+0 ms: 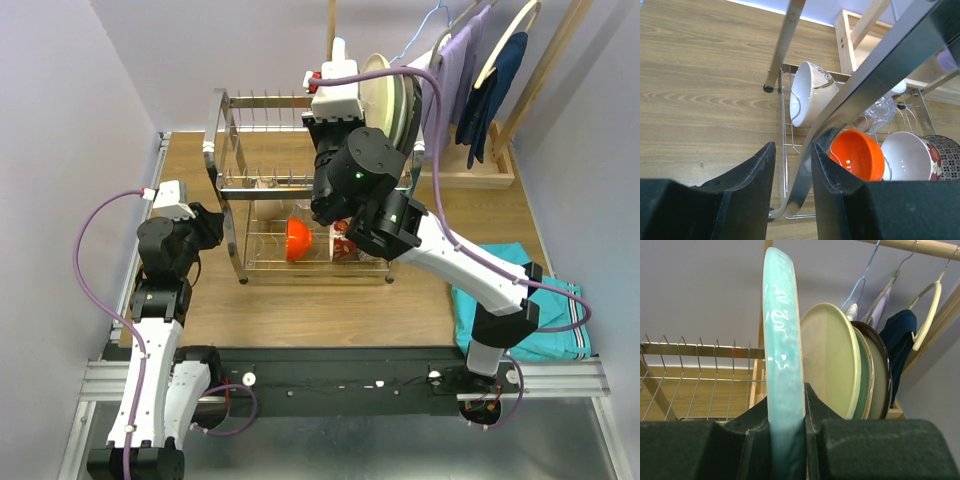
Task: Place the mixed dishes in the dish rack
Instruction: Insert the plate into the dish rack
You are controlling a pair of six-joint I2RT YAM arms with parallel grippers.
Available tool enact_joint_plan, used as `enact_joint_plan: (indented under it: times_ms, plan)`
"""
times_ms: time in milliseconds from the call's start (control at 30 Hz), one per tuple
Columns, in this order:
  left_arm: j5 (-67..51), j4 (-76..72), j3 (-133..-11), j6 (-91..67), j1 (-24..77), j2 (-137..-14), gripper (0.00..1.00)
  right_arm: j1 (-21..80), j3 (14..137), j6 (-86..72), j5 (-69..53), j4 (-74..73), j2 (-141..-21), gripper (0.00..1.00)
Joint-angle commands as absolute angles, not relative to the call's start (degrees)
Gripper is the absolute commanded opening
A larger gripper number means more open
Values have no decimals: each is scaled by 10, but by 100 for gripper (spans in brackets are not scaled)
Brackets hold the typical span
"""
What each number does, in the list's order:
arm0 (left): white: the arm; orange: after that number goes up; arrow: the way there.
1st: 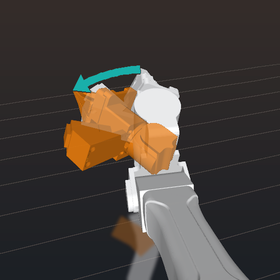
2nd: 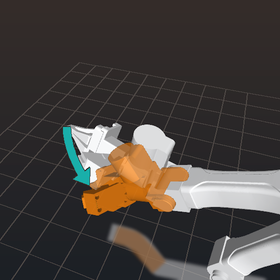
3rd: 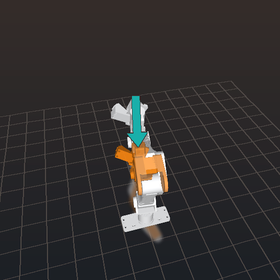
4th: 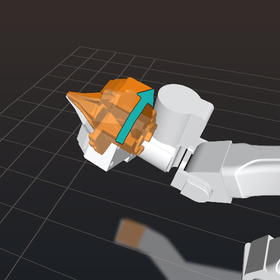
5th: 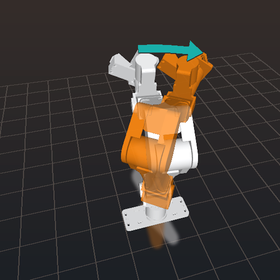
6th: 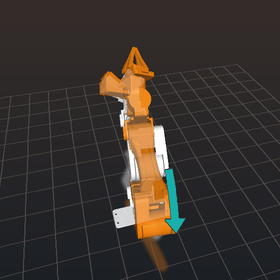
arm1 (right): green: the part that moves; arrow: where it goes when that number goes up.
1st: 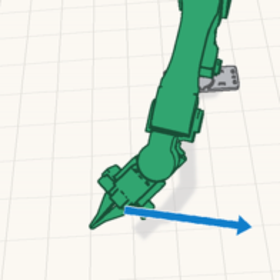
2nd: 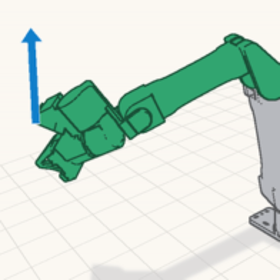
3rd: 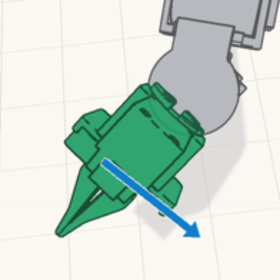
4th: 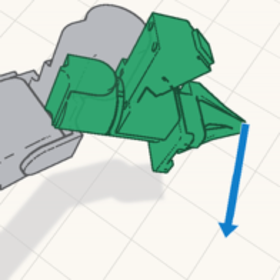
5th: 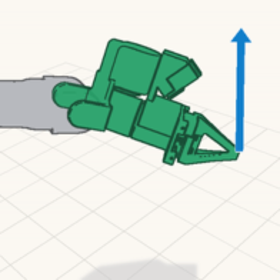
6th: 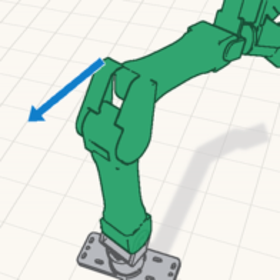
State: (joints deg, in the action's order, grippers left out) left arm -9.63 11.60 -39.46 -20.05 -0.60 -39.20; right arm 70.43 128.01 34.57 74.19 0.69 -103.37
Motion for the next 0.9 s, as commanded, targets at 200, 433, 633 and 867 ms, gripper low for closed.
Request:
enact_joint_plan:
  times_ms: [200,433,633,867]
  plan:
    - [-76,143,-422,-202,-6,-388,45,687,1265,252,743,2,-1033,0]
    - [-75,156,-432,-198,-10,-390,46,628,1289,94,700,-187,-1049,0]
    - [-74,163,-431,-194,-12,-393,47,623,1239,38,651,-216,-1023,1]
    - [-85,160,-432,-207,-23,-395,47,624,1274,122,673,-96,-1021,1]
